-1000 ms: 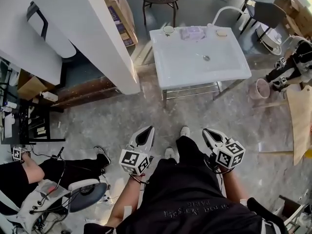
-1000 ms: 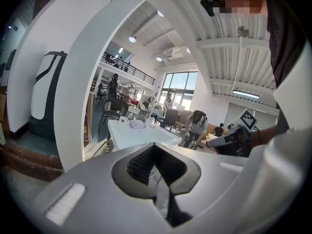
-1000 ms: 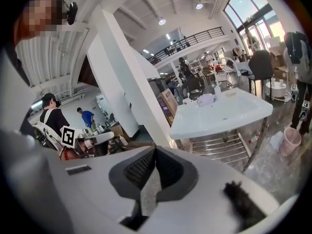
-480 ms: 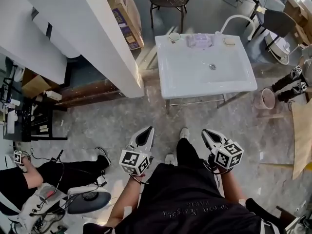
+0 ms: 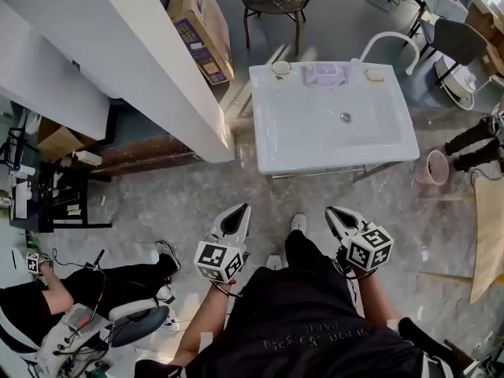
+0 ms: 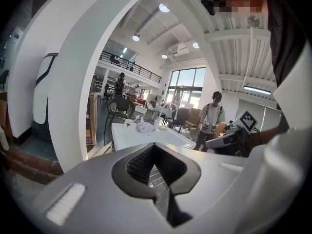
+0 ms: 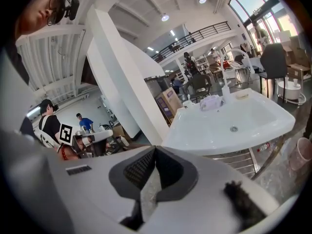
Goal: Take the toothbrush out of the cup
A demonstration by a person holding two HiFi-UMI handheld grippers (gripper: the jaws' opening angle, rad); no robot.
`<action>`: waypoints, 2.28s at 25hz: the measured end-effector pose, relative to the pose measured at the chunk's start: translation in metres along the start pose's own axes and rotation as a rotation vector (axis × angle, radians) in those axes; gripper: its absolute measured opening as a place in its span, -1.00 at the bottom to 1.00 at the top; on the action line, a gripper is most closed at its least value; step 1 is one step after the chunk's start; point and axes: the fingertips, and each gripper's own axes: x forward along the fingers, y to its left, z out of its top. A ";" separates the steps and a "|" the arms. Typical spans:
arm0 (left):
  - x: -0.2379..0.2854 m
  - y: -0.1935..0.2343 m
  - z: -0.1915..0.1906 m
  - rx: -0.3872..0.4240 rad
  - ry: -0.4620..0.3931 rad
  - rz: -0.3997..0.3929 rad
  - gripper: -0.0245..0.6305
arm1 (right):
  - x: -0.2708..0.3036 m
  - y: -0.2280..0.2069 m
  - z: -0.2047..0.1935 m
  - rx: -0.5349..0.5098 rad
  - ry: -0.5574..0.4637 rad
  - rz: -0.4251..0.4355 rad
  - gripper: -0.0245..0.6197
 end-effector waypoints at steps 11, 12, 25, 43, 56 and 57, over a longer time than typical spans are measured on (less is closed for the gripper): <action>0.042 0.000 0.025 0.002 0.002 0.045 -0.90 | 0.015 -0.042 0.027 0.005 0.016 0.040 -0.89; 0.046 -0.001 0.027 0.008 0.006 0.047 -0.90 | 0.015 -0.046 0.029 0.009 0.017 0.043 -0.89; 0.085 -0.004 0.047 0.022 0.005 0.102 -0.90 | 0.033 -0.092 0.055 -0.004 0.029 0.108 -0.89; 0.108 0.025 0.066 0.025 -0.014 0.141 -0.90 | 0.070 -0.107 0.078 -0.030 0.061 0.139 -0.89; 0.148 0.079 0.087 0.016 -0.020 0.079 -0.90 | 0.112 -0.108 0.110 -0.023 0.059 0.078 -0.89; 0.151 0.084 0.089 0.014 -0.018 0.073 -0.90 | 0.117 -0.108 0.112 -0.021 0.061 0.073 -0.89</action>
